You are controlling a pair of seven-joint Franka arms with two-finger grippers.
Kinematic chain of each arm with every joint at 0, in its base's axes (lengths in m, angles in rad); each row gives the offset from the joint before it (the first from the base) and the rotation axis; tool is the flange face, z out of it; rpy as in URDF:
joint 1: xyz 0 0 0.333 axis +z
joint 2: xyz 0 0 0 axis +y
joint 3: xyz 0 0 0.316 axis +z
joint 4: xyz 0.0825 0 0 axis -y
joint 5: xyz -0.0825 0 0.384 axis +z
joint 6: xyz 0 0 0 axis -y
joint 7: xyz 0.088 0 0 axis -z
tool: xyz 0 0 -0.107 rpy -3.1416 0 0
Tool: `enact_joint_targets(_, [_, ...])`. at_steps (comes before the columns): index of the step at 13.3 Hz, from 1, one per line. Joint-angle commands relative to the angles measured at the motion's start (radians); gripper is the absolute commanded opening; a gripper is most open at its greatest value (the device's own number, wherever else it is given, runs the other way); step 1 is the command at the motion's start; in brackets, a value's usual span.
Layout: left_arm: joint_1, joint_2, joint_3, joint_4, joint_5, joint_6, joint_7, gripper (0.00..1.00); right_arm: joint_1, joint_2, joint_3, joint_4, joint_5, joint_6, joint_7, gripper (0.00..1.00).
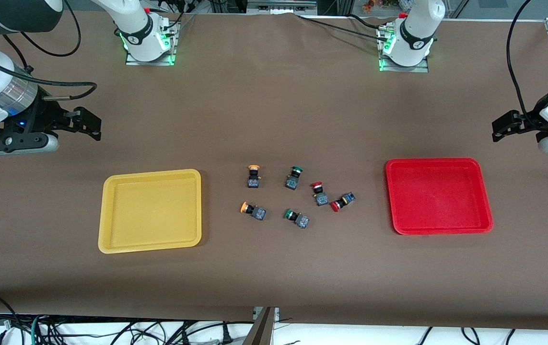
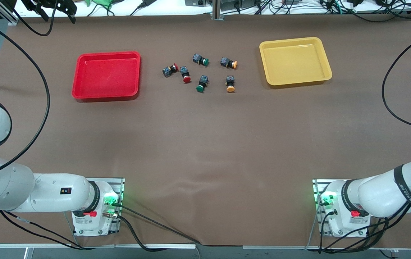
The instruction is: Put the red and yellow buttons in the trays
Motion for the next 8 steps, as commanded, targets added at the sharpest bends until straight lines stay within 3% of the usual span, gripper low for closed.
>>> enact_joint_targets(1, [0.007,0.01,-0.004,0.027,-0.015,-0.02,0.017,1.0,0.002,-0.004,0.001,-0.002,-0.005,0.006,0.014,1.0])
enact_joint_targets(8, [0.007,0.008,-0.004,0.027,-0.015,-0.02,0.017,1.0,0.002,-0.007,0.001,-0.002,-0.011,-0.008,0.003,1.0])
